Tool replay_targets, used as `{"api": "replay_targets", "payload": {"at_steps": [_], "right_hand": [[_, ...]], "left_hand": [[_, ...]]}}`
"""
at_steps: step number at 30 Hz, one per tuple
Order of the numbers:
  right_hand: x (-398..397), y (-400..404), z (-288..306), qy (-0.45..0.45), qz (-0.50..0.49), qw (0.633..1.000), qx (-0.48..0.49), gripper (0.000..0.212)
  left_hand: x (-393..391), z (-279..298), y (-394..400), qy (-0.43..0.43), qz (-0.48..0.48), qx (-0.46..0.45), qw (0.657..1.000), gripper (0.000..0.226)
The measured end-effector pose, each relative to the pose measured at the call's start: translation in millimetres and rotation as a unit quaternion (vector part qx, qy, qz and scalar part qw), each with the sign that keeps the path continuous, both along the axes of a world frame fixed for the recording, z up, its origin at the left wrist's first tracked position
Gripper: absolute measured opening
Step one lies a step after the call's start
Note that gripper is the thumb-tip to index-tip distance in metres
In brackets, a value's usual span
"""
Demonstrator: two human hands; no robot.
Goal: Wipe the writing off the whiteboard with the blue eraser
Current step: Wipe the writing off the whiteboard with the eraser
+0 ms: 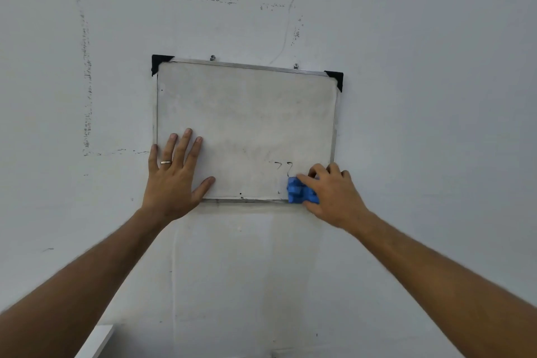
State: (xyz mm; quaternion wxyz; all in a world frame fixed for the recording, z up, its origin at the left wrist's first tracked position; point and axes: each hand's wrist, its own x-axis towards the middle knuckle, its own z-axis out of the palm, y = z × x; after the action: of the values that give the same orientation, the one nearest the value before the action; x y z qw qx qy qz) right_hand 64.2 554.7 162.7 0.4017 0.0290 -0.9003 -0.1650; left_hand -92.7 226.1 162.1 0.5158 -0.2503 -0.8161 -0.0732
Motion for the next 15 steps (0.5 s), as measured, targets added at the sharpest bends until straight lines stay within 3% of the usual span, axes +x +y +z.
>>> {"api": "replay_targets", "payload": {"at_steps": [4, 5, 8, 9, 13, 15], "right_hand": [[-7.9, -1.9, 31.7, 0.073, -0.023, 0.988, -0.136, 0.051], [-8.9, -9.0, 24.2, 0.072, -0.013, 0.989, -0.131, 0.051], [-7.0, -9.1, -0.7, 0.002, 0.02, 1.0, 0.001, 0.055], [-5.6, -3.5, 8.1, -0.001, 0.021, 1.0, 0.007, 0.055], [-12.6, -12.7, 32.3, 0.087, -0.007, 0.988, -0.129, 0.052], [-16.0, -24.1, 12.5, 0.04, 0.022, 0.997, -0.058, 0.054]], "left_hand": [[-1.4, -1.9, 1.2, -0.001, 0.007, 0.0, 1.0, 0.087], [-1.3, -1.9, 1.4, 0.0, 0.007, -0.001, 1.0, 0.087], [-0.4, -0.7, -0.5, 0.0, 0.005, -0.003, 1.0, 0.087], [-0.7, -0.4, -0.9, 0.003, 0.005, -0.001, 1.0, 0.087], [-1.2, -0.7, 1.4, 0.003, 0.001, 0.003, 1.0, 0.087], [-1.0, -0.1, 0.2, 0.002, 0.006, -0.002, 1.0, 0.087]]}}
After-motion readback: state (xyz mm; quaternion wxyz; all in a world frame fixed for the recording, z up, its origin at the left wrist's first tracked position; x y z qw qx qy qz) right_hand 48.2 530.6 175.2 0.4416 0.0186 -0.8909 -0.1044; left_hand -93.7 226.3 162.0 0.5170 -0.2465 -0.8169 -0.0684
